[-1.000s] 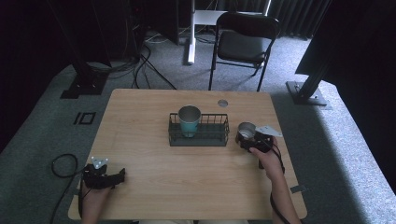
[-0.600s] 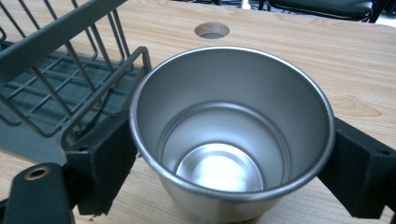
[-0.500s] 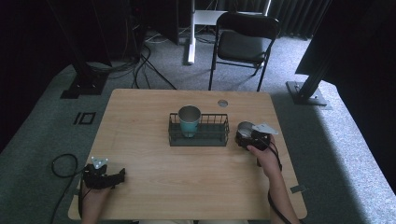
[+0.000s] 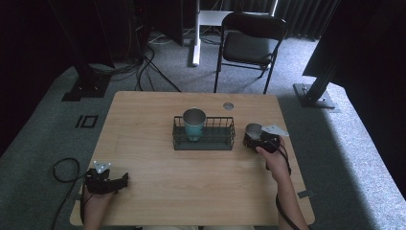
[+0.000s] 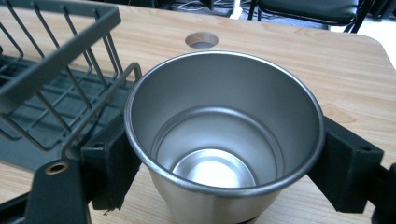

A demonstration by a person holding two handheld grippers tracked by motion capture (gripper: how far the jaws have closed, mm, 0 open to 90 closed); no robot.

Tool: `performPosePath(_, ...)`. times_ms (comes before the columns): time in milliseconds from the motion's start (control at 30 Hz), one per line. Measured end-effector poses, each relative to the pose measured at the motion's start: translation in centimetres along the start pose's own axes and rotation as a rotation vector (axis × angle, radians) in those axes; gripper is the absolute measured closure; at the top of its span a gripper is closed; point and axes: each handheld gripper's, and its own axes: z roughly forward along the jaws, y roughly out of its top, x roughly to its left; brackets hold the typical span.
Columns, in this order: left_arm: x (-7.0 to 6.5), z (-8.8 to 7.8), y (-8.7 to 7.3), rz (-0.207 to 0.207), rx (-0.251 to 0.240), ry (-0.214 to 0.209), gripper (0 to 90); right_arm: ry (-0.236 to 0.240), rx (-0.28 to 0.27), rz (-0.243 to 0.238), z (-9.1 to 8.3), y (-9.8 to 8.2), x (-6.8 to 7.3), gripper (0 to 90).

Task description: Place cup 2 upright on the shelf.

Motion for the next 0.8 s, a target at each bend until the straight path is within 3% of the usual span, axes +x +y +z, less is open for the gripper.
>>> performPosePath(800,0.0,0.0,0.0,0.000,0.000,0.000,1.9,0.017,-0.051,-0.021,-3.4,4.0,0.1,18.0)
